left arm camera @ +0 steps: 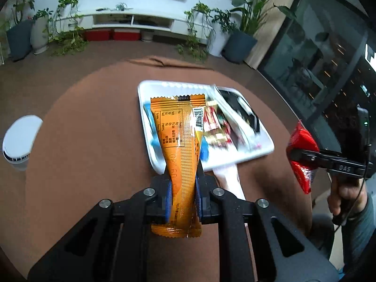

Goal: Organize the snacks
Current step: 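Carry the orange bar and red bag into the white tray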

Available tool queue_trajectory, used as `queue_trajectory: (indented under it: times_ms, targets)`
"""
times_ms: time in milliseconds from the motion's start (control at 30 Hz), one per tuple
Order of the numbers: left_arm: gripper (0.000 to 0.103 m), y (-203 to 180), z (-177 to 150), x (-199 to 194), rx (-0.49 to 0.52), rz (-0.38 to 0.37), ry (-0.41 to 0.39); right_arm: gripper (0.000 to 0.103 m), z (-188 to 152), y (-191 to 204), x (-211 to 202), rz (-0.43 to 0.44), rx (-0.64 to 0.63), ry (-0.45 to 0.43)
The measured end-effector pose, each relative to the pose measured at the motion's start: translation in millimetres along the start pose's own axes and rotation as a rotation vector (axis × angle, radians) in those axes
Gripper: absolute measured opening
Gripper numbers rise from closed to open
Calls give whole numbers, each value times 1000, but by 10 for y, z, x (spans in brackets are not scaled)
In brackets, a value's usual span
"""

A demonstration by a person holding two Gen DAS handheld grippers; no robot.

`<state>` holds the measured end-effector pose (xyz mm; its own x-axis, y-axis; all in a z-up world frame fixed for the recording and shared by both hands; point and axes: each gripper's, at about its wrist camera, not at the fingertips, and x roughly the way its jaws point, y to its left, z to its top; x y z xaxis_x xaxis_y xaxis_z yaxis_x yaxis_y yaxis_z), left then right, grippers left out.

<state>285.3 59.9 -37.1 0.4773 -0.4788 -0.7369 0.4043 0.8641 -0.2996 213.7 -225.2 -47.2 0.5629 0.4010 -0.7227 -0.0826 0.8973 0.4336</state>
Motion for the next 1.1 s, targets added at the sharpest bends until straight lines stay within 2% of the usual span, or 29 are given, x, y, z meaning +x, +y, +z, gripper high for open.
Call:
queue_trajectory:
  times_ms: [133, 300, 533, 733, 933, 1100]
  targets:
    - [13, 64, 310, 172, -12, -8, 1, 29, 344, 157, 114, 6, -20, -13]
    - [14, 13, 590, 538, 17, 12, 40, 29, 722, 288, 468, -3, -12, 15]
    - [14, -32, 841, 1083, 32, 9, 106, 29, 907, 295, 918, -54, -15, 79]
    - [14, -39, 826, 1312, 34, 16, 134, 29, 901, 148, 1202, -109, 8, 125]
    - [14, -134, 732, 1272, 70, 54, 144, 29, 893, 101, 1314, -119, 29, 126]
    - [14, -183, 731, 1303, 60, 62, 157, 29, 932, 114, 1381, -120, 39, 123]
